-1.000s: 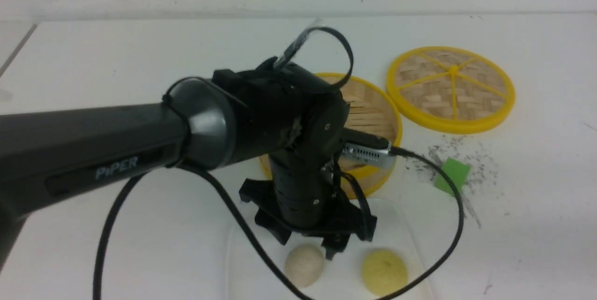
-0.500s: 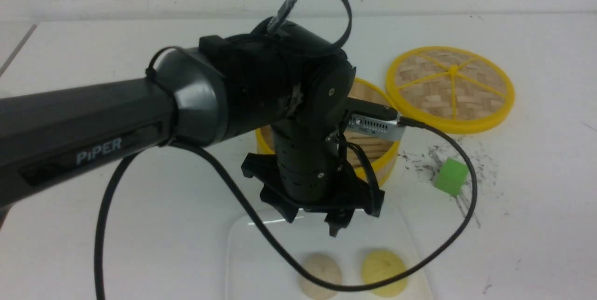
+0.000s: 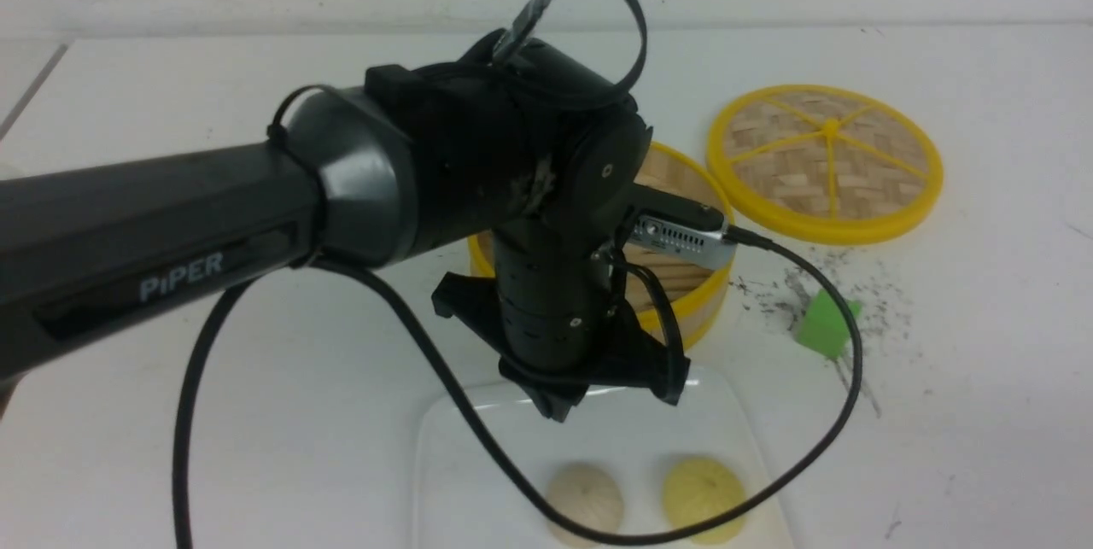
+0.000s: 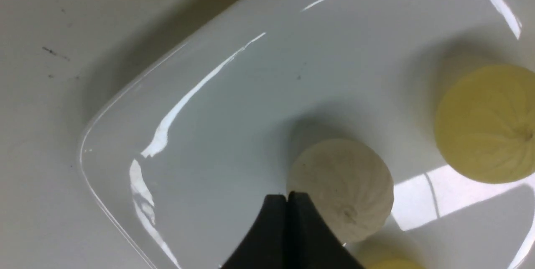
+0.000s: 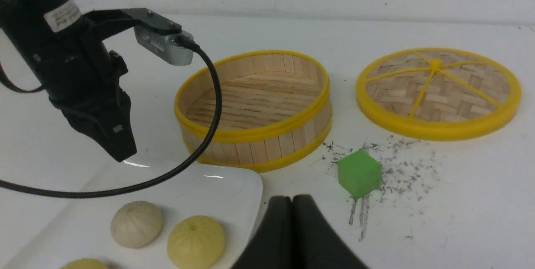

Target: Put the steamed buns into the plate on the white tablecloth.

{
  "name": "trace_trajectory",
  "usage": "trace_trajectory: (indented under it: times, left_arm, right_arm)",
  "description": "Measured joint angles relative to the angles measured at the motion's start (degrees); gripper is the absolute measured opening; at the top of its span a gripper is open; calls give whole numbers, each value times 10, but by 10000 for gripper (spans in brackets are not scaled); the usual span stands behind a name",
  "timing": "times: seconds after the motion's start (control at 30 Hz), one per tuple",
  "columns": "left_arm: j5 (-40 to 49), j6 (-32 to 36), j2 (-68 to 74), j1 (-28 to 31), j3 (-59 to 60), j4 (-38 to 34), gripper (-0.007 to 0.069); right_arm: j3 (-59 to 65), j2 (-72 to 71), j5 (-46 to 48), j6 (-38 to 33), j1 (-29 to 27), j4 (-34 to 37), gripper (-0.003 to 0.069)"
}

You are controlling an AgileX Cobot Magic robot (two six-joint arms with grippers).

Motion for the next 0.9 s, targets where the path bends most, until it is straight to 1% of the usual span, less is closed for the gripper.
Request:
trace_trajectory:
  times: [0.13, 0.27, 0.33, 0.5, 0.9]
  left_arm:
    - [-2, 2, 0, 0, 0, 1, 2]
    - [-4, 2, 0, 0, 0, 1, 2]
    - [-8, 2, 0, 0, 0, 2, 2]
    - [-8, 2, 0, 0, 0, 0, 2]
    - [-8, 2, 0, 0, 0, -7, 5]
  right_arm:
    - [0, 0, -6, -21, 0, 1, -15]
    - [0, 0, -16, -22, 0, 3, -13]
    - [8, 0, -41, -22, 0, 17, -11]
    - [39, 0, -90, -23, 0, 23, -8]
    - [51, 0, -102, -23, 0, 25, -1]
